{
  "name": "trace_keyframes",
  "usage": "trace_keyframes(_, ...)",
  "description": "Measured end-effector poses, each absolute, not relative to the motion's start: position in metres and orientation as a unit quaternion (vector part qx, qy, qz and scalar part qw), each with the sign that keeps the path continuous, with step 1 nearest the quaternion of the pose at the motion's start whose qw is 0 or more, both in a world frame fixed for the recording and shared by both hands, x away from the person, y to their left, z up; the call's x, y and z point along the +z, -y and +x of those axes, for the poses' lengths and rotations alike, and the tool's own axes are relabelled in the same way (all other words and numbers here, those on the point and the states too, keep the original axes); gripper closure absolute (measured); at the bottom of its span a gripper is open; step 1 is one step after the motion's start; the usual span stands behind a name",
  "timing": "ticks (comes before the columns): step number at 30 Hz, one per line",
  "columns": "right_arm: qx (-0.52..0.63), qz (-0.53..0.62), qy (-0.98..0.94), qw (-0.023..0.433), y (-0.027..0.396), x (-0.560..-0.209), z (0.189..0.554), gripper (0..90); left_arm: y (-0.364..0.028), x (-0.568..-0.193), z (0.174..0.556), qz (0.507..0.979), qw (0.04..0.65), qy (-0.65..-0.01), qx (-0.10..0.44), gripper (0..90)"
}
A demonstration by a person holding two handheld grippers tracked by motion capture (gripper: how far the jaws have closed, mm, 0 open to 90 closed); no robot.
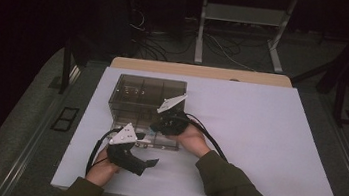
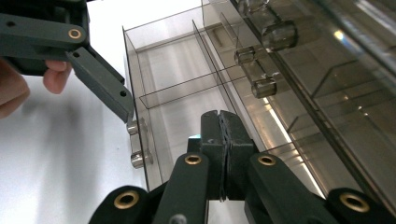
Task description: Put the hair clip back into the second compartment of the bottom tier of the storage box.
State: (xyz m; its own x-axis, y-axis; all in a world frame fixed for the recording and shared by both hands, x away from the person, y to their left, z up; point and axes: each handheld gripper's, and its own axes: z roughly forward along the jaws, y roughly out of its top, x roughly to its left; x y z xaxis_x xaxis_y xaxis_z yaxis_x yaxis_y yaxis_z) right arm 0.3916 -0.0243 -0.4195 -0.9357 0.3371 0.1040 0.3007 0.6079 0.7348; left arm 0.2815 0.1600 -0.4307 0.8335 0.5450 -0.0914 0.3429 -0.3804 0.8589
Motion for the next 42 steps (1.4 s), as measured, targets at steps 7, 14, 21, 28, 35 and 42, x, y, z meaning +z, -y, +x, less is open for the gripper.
trace_keyframes(7,0.394,0.173,-0.902,0.021,0.016,-0.425,0.390,87.7,-0.160,-0.431,0.281,0.824,0.488,-0.269,0.103,0.0)
trace_keyframes(14,0.389,0.172,-0.905,0.015,0.012,-0.430,0.390,85.1,-0.160,-0.430,0.281,0.823,0.489,-0.270,0.103,0.0)
trace_keyframes(21,0.396,0.179,-0.901,0.012,0.013,-0.427,0.389,83.2,-0.160,-0.430,0.281,0.823,0.488,-0.270,0.103,0.0)
trace_keyframes(28,0.397,0.176,-0.901,0.019,0.017,-0.423,0.389,79.8,-0.160,-0.430,0.281,0.822,0.489,-0.273,0.103,0.0)
trace_keyframes(35,0.412,0.186,-0.892,0.008,0.025,-0.417,0.386,72.5,-0.160,-0.431,0.281,0.822,0.489,-0.275,0.100,0.0)
trace_keyframes(42,0.415,0.187,-0.890,0.014,0.036,-0.414,0.384,67.0,-0.160,-0.431,0.281,0.822,0.488,-0.276,0.100,0.0)
